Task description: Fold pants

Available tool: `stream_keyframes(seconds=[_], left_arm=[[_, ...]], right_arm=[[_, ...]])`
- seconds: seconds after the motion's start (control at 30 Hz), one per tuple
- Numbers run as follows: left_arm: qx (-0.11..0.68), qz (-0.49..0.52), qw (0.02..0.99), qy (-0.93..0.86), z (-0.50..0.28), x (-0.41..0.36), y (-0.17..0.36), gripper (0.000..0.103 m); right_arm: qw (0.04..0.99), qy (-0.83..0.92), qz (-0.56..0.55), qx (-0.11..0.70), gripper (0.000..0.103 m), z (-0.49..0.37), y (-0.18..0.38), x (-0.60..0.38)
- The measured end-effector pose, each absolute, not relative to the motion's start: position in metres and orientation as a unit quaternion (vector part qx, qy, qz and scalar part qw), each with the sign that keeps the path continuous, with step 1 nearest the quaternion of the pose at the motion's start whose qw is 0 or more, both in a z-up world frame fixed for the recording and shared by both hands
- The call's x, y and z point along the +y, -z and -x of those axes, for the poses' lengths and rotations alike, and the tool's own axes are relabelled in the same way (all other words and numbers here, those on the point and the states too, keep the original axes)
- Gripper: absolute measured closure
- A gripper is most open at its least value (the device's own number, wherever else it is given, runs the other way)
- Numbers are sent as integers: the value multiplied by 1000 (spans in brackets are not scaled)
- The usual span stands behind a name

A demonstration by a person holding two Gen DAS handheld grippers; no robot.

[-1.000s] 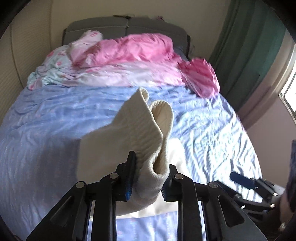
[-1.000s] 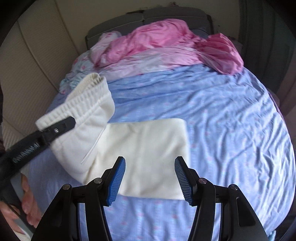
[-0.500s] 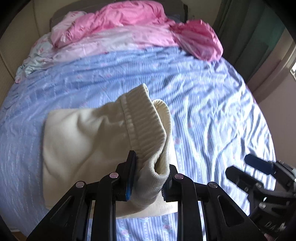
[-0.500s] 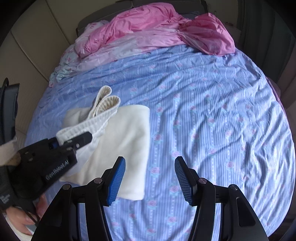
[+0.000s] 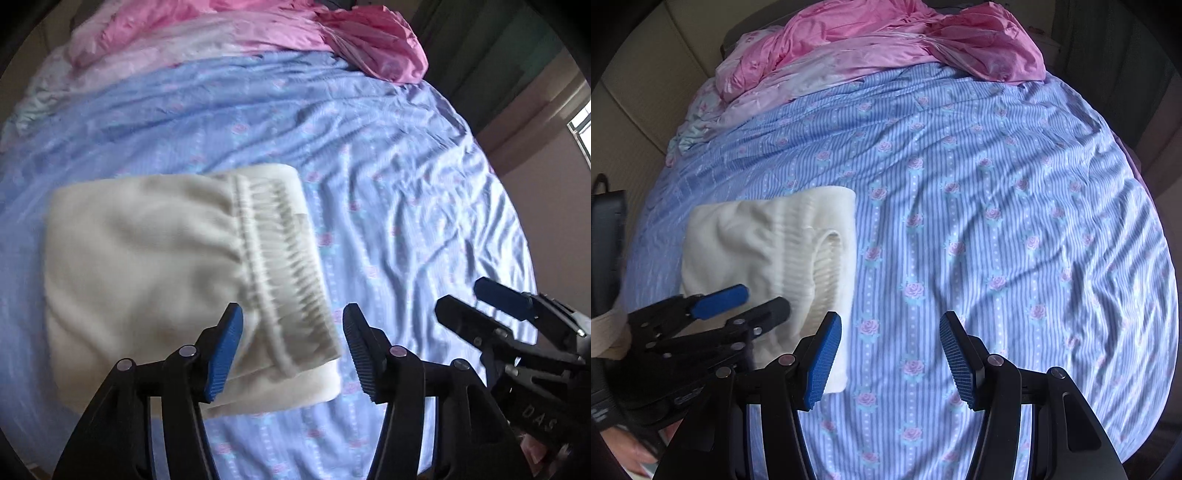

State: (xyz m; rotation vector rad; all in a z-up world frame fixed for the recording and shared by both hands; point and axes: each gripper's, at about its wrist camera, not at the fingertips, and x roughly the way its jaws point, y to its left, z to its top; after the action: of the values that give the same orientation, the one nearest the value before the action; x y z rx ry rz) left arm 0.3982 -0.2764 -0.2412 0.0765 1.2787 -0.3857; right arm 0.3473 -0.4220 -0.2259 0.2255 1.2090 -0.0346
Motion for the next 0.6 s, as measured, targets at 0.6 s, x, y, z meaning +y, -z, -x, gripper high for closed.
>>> stream_keyframes(seconds=[0.6], left_arm=[[570,-2,818,72,-420,-166,217,44]], right_arm=[[829,-85,-105,542,46,-433,246,-354]])
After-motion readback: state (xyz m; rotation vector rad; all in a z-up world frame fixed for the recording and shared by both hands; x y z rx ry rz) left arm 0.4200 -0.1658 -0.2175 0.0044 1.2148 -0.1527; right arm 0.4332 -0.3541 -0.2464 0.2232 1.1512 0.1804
